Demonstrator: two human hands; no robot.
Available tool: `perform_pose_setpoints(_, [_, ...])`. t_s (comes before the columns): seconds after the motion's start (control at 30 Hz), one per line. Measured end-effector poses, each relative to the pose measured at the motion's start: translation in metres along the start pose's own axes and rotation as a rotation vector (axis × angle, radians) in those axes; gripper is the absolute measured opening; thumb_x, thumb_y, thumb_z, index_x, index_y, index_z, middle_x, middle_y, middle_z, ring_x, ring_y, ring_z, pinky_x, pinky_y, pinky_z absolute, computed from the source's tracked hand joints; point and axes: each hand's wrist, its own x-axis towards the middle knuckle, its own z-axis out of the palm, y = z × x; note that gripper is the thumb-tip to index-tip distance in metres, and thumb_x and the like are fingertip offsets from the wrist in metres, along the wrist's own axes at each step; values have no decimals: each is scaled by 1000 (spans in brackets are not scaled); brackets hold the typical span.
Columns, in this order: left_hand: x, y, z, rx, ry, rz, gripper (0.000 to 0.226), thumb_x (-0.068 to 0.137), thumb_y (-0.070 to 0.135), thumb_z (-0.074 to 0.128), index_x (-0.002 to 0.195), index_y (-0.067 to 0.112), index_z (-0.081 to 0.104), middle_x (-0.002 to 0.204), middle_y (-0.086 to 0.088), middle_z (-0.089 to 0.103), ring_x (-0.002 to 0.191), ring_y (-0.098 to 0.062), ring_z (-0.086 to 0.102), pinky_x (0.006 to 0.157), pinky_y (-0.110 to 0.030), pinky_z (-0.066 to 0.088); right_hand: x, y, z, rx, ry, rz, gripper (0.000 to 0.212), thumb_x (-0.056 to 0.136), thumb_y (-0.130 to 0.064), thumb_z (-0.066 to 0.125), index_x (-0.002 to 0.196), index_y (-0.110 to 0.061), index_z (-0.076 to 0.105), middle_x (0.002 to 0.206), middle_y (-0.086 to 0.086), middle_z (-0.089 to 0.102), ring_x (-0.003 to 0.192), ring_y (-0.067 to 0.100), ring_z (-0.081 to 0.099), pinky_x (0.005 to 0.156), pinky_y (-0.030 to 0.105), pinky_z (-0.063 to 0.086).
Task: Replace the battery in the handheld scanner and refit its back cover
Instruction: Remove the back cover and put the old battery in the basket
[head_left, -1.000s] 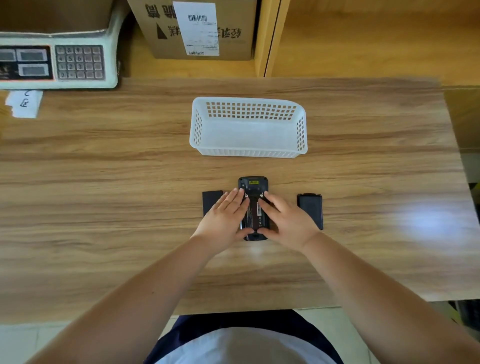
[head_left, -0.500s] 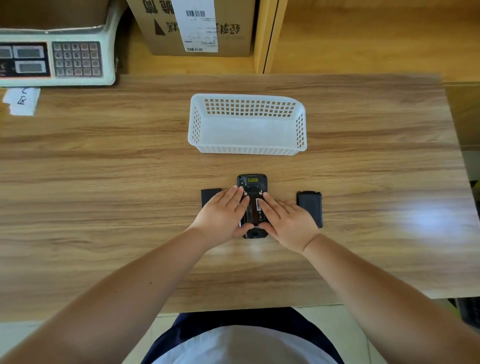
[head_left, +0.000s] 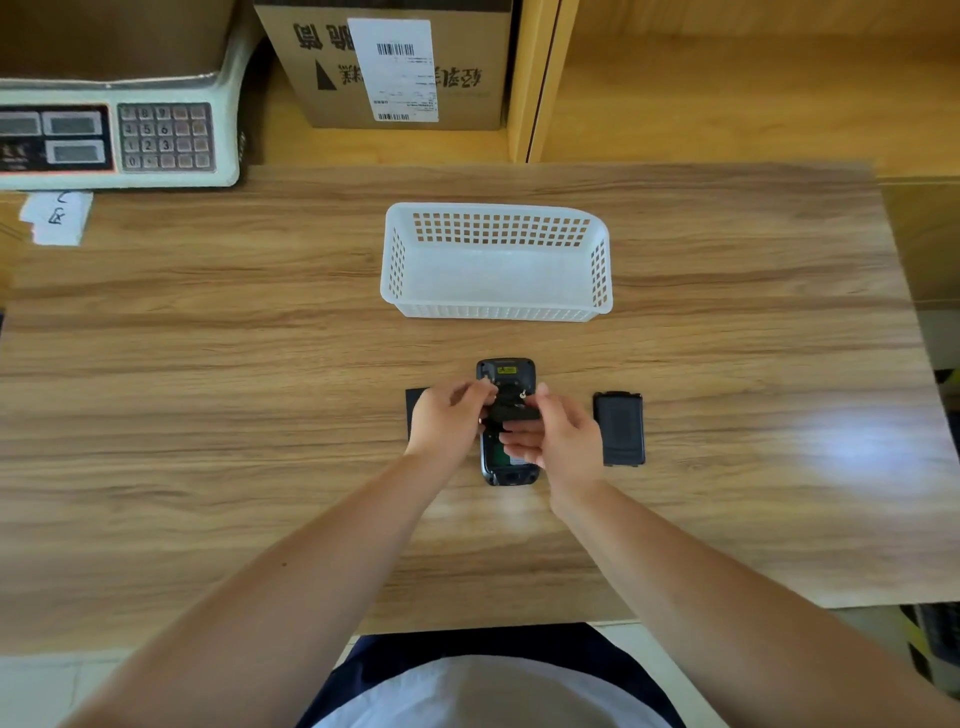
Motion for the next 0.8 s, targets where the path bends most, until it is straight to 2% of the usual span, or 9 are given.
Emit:
perform_pose_setpoints(0.1, [5, 1, -5, -68, -30, -113, 18, 92, 12, 58, 95, 14, 75, 95, -4, 75, 90, -16, 71, 79, -29, 60, -1, -5, 3, -32, 6, 43, 17, 91, -16, 63, 98, -1, 64, 79, 21, 72, 67, 30, 71, 63, 38, 61])
perform_pose_setpoints(0.2, [9, 6, -10, -56, -44, -142, 17, 90, 10, 61, 95, 17, 75, 94, -4, 75, 86, -17, 72, 80, -33, 60, -3, -13, 1, -135, -38, 0, 14, 92, -9, 58, 100, -1, 67, 75, 19, 72, 59, 26, 70, 58, 35, 61])
perform_pose_setpoints(0.33, [12, 20, -18, -51, -68, -169, 13, 90, 12, 63, 95, 16, 75, 95, -5, 74, 83, -15, 71, 75, -29, 60, -7, -35, -4, -187, -126, -34, 18, 94, -10, 54, 99, -2, 69, 67, 20, 70, 52, 24, 66, 54, 32, 58])
perform_pose_setpoints(0.53, [14, 47, -29, -163, -103, -226, 11, 84, 7, 70, 92, 13, 74, 95, -10, 74, 81, -17, 71, 62, -25, 60, -8, -66, -1, -213, -268, -96, 23, 96, -14, 52, 89, -12, 74, 68, 16, 69, 50, 20, 61, 46, 29, 52])
perform_pose_setpoints(0.67, [21, 71, -37, -248, -128, -153, 16, 85, 7, 69, 98, 15, 72, 100, -9, 74, 91, -21, 72, 79, -36, 60, -3, -95, 6, -199, -280, -185, 16, 94, -17, 58, 94, -15, 74, 70, 12, 72, 48, 20, 61, 42, 27, 50])
perform_pose_setpoints(0.73, [27, 82, -42, -277, -118, -122, 17, 87, 5, 68, 98, 17, 72, 103, -8, 73, 93, -22, 71, 81, -33, 59, 1, -109, 10, -180, -234, -236, 13, 90, -15, 65, 101, -12, 70, 68, 12, 71, 46, 22, 62, 44, 29, 54])
perform_pose_setpoints(0.8, [34, 91, -46, -327, -113, -116, 18, 88, 3, 66, 96, 18, 71, 107, -9, 71, 96, -23, 70, 82, -32, 58, 6, -121, 18, -187, -168, -263, 15, 86, -14, 70, 100, -9, 67, 72, 17, 72, 49, 24, 65, 49, 34, 58])
